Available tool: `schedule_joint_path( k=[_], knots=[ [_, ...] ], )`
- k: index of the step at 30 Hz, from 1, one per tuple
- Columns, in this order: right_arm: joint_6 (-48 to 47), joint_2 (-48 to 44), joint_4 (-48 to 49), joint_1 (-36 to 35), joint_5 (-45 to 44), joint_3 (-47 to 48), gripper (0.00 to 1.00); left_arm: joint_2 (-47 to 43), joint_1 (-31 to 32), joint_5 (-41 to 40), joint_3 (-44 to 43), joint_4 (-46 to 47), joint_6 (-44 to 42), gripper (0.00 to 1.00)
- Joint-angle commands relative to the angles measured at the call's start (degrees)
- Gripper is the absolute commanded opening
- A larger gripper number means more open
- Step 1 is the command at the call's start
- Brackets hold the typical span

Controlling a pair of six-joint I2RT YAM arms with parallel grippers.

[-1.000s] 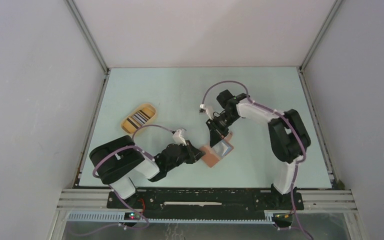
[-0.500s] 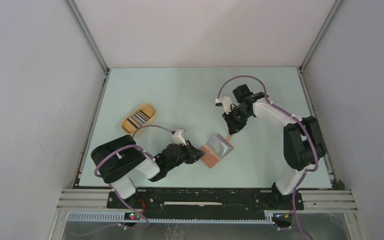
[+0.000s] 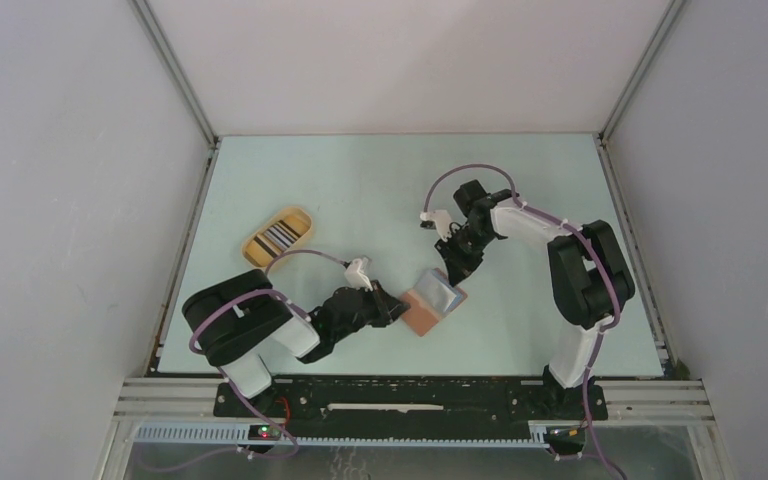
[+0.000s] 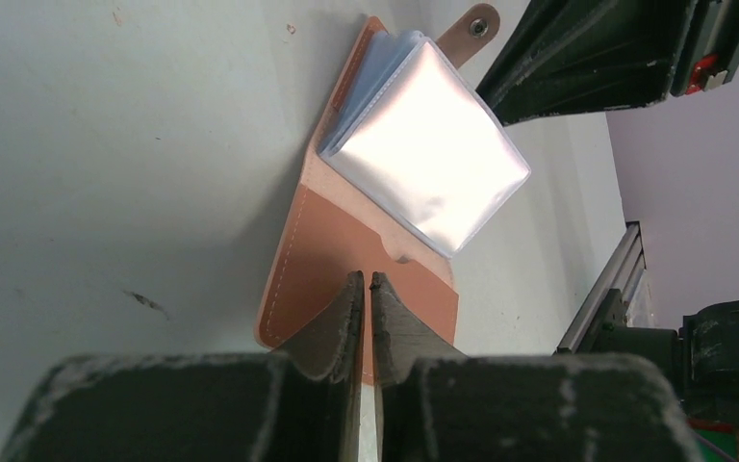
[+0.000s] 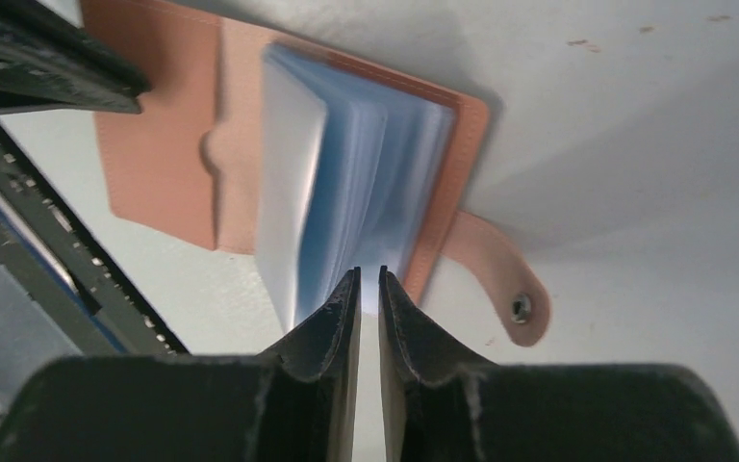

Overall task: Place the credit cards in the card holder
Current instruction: Open the card holder at the center of the board.

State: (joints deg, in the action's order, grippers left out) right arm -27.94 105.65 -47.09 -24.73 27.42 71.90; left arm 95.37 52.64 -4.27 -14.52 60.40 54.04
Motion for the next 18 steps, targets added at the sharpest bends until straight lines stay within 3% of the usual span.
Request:
schedule_joint_path(
  k=[1, 11, 18],
  knots=[
    [-2.7, -1.3, -2.8, -0.2, 7.8, 1.6, 0.20, 0.5, -0.6, 0.1, -1.7, 2.6, 0.2, 0.10],
    [-4.0, 0.9, -5.6, -1.3, 16.1, 2.7, 0.20, 0.5, -1.0, 1.5, -0.3, 6.5, 0.9, 0.16],
    [-2.4, 4.2, -4.9, -4.6, 16.5, 3.1, 0.20, -0.4, -2.2, 2.8, 2.7, 12.0, 2.8, 0.32]
  ],
)
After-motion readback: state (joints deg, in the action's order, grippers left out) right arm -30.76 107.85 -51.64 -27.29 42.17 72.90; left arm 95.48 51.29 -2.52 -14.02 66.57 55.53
